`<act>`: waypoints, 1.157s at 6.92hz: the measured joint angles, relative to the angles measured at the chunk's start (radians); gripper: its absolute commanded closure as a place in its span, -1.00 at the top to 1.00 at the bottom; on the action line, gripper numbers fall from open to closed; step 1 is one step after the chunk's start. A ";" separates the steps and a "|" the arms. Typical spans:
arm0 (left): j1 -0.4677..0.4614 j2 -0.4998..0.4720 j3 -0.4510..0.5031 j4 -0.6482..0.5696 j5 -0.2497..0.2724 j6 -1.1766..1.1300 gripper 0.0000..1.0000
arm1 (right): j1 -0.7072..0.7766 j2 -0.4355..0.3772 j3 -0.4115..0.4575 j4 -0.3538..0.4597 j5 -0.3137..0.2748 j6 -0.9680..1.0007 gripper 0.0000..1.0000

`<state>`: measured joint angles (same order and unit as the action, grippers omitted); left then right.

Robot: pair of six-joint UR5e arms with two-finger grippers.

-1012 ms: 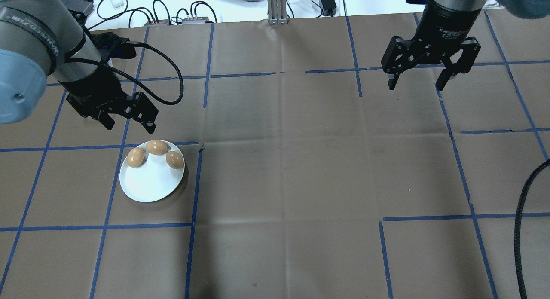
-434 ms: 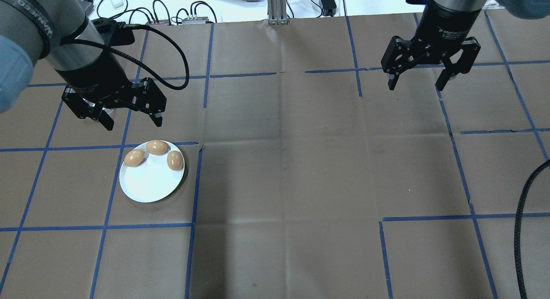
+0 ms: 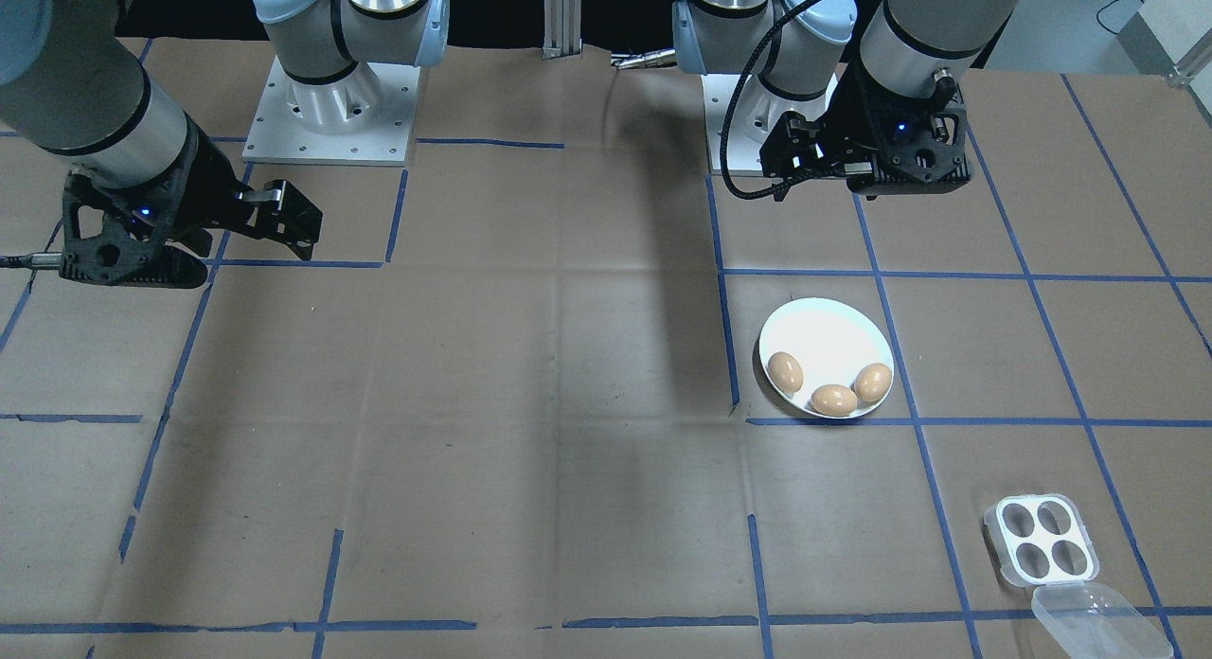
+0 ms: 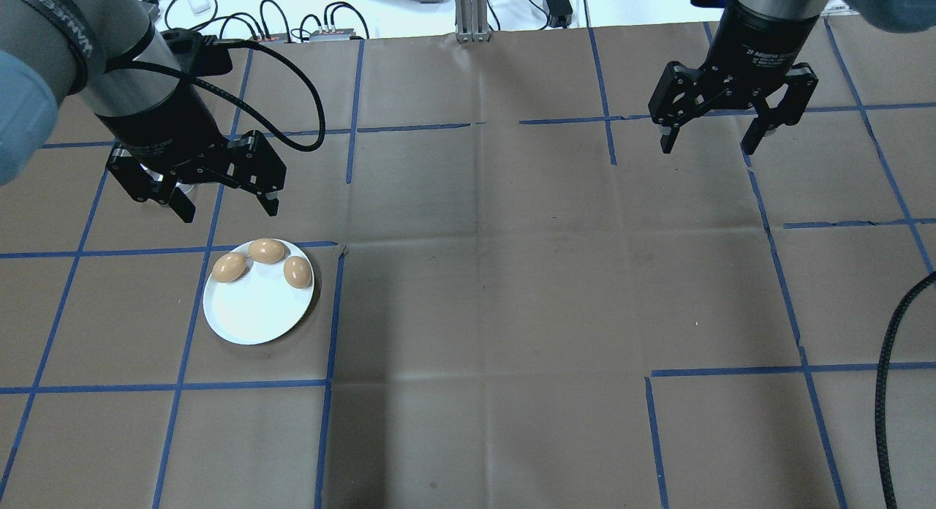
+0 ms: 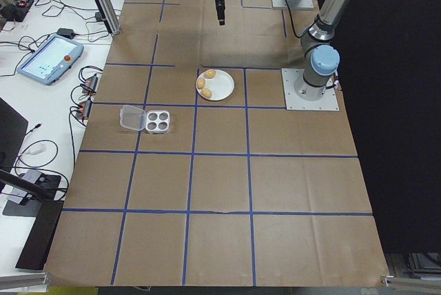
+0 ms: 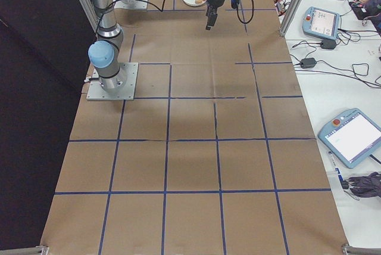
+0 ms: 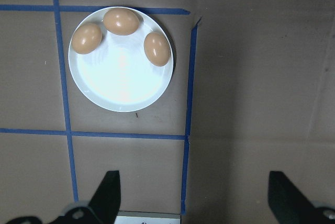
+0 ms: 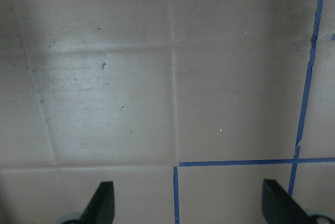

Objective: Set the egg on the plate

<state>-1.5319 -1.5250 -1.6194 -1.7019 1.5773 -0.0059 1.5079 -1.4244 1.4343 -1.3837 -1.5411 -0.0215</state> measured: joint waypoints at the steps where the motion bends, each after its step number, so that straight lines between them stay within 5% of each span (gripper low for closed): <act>1: 0.000 -0.005 -0.002 -0.002 0.000 0.000 1.00 | 0.000 0.000 0.000 0.000 0.000 0.000 1.00; 8: 0.004 -0.019 -0.002 -0.001 -0.001 0.000 1.00 | 0.000 0.000 0.000 0.000 0.001 0.000 1.00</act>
<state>-1.5279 -1.5441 -1.6215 -1.7029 1.5760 -0.0061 1.5079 -1.4245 1.4343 -1.3837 -1.5405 -0.0215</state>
